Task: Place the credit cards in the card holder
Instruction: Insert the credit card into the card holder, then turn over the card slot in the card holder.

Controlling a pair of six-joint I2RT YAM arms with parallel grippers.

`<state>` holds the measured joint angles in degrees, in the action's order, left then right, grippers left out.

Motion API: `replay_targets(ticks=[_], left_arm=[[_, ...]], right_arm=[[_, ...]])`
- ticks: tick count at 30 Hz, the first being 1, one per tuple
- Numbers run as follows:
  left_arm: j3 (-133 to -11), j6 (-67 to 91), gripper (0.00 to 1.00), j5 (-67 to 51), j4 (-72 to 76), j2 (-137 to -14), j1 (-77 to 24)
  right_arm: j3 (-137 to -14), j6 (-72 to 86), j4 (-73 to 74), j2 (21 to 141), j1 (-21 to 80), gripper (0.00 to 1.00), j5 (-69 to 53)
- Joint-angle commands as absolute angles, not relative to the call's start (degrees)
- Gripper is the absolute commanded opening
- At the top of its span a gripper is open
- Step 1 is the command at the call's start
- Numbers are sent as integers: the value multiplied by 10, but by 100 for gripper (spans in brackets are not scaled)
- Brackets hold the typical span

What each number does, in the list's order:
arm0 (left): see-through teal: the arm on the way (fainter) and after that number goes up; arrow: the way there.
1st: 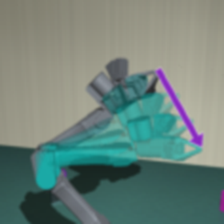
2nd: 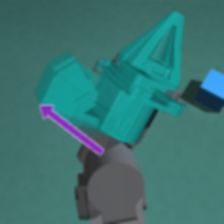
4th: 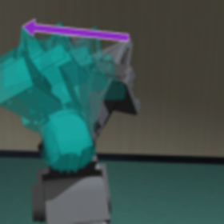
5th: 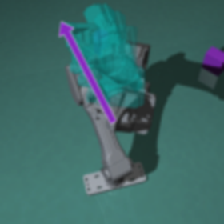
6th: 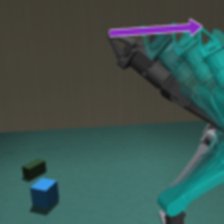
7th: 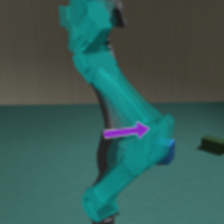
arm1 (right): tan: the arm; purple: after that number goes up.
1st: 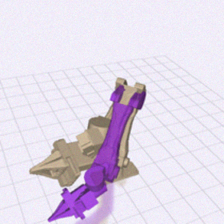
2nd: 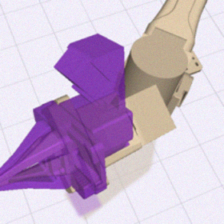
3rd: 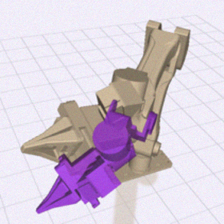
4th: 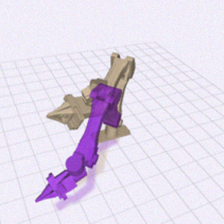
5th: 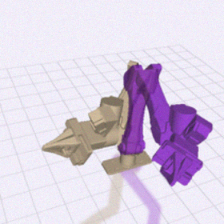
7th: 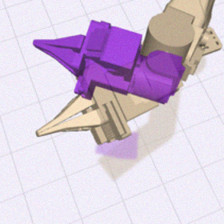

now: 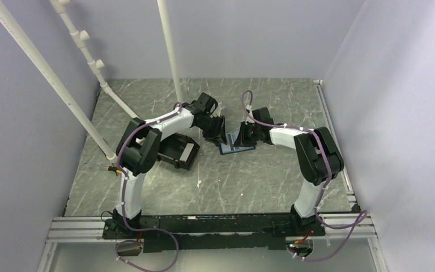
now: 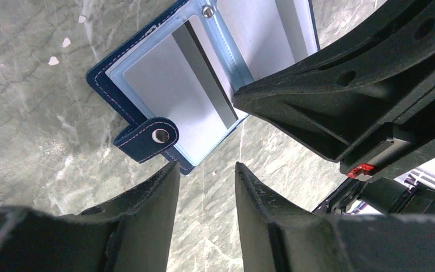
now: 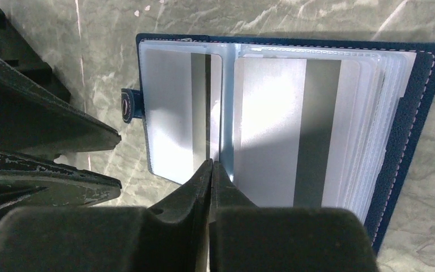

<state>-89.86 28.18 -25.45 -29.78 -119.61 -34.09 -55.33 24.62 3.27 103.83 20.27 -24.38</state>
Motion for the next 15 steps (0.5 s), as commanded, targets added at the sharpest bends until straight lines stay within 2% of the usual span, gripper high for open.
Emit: replay_targets(ticks=[1,7,15], left_arm=[[-907,299,45,-277,-278,-1182,-338],[-902,312,49,-281,-263,-1191,-336],[-903,315,49,-286,-258,-1199,-335]], right_arm=[[-575,239,38,1048,209,1,-214],[-585,243,64,1066,217,0,-165],[-590,244,85,1080,221,0,-130]])
